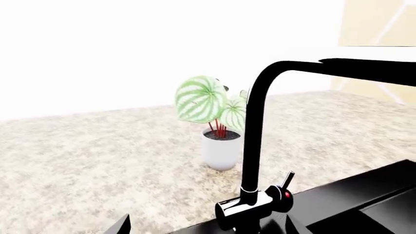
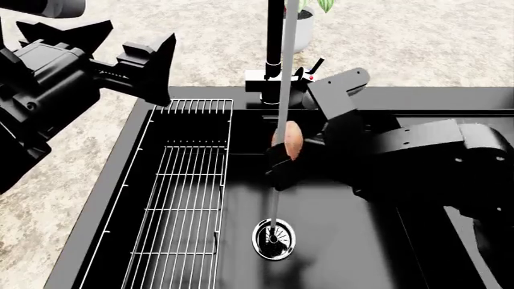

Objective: Pick the apricots and kiwis from the sink and place them in one bowl. Place the sweet potato in the other bowl. Then turn off the sink faucet.

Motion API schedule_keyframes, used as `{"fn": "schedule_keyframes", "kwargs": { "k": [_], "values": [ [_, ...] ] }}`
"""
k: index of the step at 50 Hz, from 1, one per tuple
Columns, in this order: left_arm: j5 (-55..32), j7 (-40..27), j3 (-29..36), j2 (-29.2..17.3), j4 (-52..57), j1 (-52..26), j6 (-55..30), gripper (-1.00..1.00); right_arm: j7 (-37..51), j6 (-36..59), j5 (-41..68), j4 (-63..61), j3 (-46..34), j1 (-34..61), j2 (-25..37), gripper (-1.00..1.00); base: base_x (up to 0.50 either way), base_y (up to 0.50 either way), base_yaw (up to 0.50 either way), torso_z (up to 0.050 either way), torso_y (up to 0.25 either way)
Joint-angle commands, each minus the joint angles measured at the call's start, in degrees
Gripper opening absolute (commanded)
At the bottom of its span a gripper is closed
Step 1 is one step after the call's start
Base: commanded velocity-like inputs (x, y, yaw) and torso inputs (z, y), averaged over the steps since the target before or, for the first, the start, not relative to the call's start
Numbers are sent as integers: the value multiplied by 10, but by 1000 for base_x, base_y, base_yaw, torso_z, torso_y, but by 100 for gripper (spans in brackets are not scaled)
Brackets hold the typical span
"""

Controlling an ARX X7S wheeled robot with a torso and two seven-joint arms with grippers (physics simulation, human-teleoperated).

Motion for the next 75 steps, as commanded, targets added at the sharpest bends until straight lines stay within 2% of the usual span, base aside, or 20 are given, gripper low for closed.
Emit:
{"fn": "schedule_keyframes", "kwargs": {
  "k": [1,8,21,43,55,62,75],
  "values": [
    [-22,-12,-9,-12,21,16,5,100,108,-7,94,-143,53,10,48,-100,0,0,0,0,0],
    [-29,-13,-15,-20,37,27,11,100,177,-20,148,-192,67,34,59,-100,0,0,0,0,0],
    [-23,-9,-12,-20,41,38,14,100,218,1,173,-213,67,99,74,-100,0,0,0,0,0],
    [-28,-10,-15,-20,50,29,13,100,217,27,179,-197,53,156,64,-100,0,0,0,0,0],
    [-30,-8,-20,-25,55,32,17,100,228,30,188,-198,44,172,59,-100,-461,13,0,0,0],
    [-28,-8,-20,-25,55,33,18,100,223,30,178,-200,47,178,57,-100,0,0,0,0,0],
    [-4,-17,-33,-40,67,7,16,100,193,60,172,-182,33,223,31,-100,-1,500,0,0,0]
  ]
}}
